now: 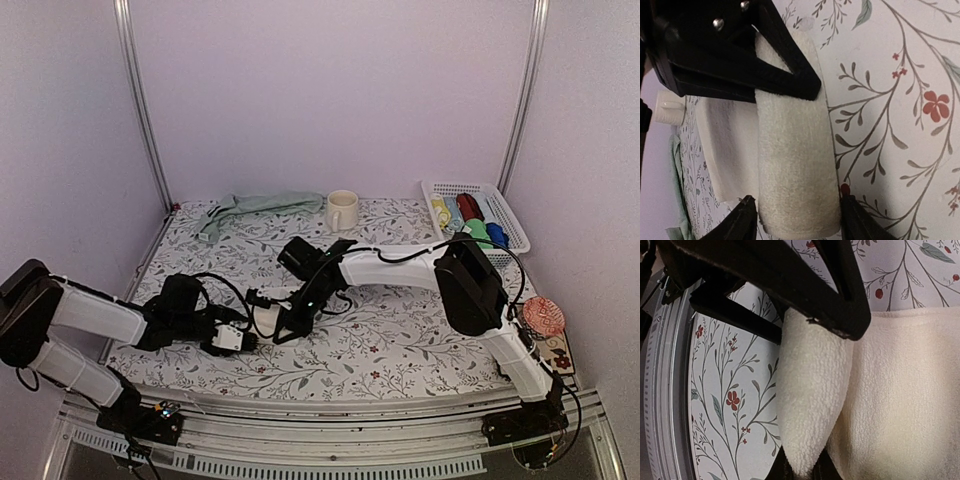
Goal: Roll the towels
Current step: Roll the towel at the center of the board.
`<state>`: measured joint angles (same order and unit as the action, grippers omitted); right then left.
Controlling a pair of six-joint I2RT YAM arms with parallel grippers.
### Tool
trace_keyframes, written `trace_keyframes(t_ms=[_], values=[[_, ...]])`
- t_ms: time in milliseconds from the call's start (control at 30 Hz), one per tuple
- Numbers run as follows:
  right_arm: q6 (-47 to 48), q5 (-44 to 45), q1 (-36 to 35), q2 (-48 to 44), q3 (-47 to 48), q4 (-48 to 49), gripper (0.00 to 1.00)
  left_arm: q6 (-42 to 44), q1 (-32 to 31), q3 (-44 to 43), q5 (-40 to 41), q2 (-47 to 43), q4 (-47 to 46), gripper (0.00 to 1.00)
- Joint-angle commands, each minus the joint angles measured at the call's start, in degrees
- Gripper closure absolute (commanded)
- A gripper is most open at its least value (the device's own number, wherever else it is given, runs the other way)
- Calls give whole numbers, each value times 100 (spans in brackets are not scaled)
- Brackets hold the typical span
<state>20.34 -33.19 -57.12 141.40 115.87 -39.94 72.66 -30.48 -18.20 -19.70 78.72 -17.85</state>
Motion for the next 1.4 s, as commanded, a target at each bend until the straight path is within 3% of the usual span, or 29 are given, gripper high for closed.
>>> trace_keyframes(t_ms=[0,67,167,200,233,333,433,633,900,1033,1233,1367], values=[[-39,-219,10,234,67,-269,95,-4,-206,-110,265,195,-245,43],[-47,-209,17,247,67,-252,95,46,-259,-82,259,212,-225,45],[-56,-238,42,245,67,-231,95,55,-321,-78,254,223,-177,56],[-86,-242,73,238,67,-212,95,59,-343,-79,278,260,-122,72],[-91,-247,90,234,67,-205,95,63,-352,-79,309,277,-104,79],[-116,-220,105,210,67,-185,94,72,-377,-84,374,340,18,90],[-118,-64,125,115,25,-147,86,22,-380,-157,338,354,364,100],[-12,142,138,-453,-434,174,59,-136,-367,-532,78,354,1519,100],[212,1019,122,-1917,-1810,1057,45,-495,-37,-1485,-666,864,3050,100],[322,1754,76,-2721,-2895,2042,35,-620,204,-1899,-1067,1215,3519,100],[1134,2762,-342,-3309,-4226,3604,32,-744,569,-2682,-1567,1820,4345,100],[1805,3215,-633,-3282,-4615,4454,32,-860,725,-3192,-1814,2261,4906,100]])
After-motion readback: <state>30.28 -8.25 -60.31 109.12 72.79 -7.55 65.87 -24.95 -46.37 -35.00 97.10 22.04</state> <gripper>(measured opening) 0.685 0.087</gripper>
